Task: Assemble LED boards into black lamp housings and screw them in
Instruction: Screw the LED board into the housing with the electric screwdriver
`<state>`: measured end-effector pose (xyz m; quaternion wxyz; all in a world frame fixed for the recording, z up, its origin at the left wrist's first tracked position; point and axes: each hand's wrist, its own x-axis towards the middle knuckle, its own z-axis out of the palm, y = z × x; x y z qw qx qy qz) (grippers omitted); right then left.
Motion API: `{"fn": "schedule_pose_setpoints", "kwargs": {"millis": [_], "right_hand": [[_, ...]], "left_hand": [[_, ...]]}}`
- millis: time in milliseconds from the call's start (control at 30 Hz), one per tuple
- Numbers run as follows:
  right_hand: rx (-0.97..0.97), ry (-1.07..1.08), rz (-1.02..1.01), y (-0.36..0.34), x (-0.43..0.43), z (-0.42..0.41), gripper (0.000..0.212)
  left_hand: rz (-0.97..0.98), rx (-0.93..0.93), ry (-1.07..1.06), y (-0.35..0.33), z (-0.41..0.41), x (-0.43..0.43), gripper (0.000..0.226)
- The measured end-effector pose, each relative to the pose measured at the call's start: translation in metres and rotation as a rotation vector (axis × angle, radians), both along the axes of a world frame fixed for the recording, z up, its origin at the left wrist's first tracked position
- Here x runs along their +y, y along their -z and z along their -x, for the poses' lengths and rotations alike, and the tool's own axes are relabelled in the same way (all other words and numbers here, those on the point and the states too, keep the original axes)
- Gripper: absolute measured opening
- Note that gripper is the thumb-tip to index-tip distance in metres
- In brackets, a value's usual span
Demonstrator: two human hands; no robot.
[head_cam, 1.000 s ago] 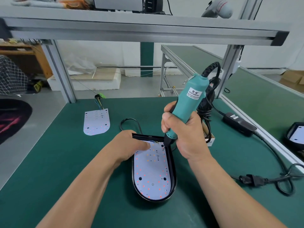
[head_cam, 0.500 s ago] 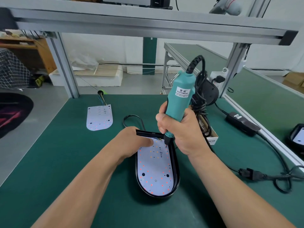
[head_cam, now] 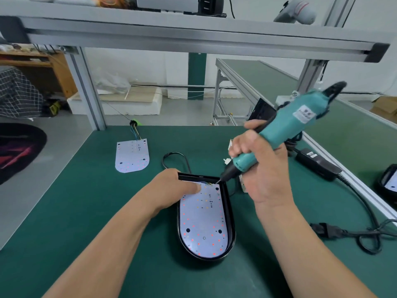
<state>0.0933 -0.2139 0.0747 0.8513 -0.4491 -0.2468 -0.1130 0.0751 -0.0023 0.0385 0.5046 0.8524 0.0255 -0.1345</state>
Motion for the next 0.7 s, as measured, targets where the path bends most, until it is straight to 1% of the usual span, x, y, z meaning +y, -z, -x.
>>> {"fn": "schedule_pose_setpoints", "kwargs": {"millis": [67,133,167,200,267,300,367,433,467,500,600,667,700], "right_hand": [[0.049,0.011,-0.097,-0.001,-0.004,0.001,0.009],[0.123,0.016,-0.177,0.001,-0.009,0.0,0.007],[0.164,0.013,-0.22,0.004,-0.012,0.0,0.006],[0.2,0.005,-0.263,0.005,-0.014,0.0,0.004],[0.26,0.003,-0.326,0.008,-0.016,0.0,0.006],[0.277,0.007,-0.341,0.009,-0.017,0.0,0.007],[0.285,0.013,-0.351,0.011,-0.017,-0.001,0.008],[0.282,0.012,-0.345,0.012,-0.016,-0.001,0.006],[0.282,0.011,-0.338,0.012,-0.015,-0.001,0.005],[0.28,0.006,-0.33,0.012,-0.014,0.0,0.005],[0.285,-0.007,-0.327,0.013,-0.012,0.001,0.005],[0.29,-0.014,-0.335,0.013,-0.011,0.001,0.005],[0.297,-0.015,-0.338,0.013,-0.01,0.001,0.004]], "left_hand": [[-0.072,-0.001,-0.039,-0.004,0.003,0.001,0.056],[-0.174,-0.003,-0.125,-0.008,0.003,0.009,0.072],[-0.188,-0.023,-0.195,-0.007,0.002,0.015,0.071],[-0.136,-0.057,-0.275,-0.006,-0.001,0.023,0.058],[0.156,-0.086,-0.447,-0.007,-0.004,0.037,0.021],[0.322,-0.075,-0.512,-0.008,-0.004,0.042,0.021],[0.645,0.01,-0.559,-0.008,-0.003,0.047,0.033],[0.878,0.115,-0.535,-0.007,-0.002,0.047,0.032],[0.964,0.154,-0.525,-0.007,0.0,0.045,0.028],[1.028,0.178,-0.526,-0.007,0.001,0.043,0.025],[1.135,0.179,-0.54,-0.006,0.001,0.037,0.019],[1.157,0.165,-0.549,-0.005,-0.001,0.037,0.01],[1.122,0.143,-0.544,-0.005,-0.002,0.037,0.012]]}}
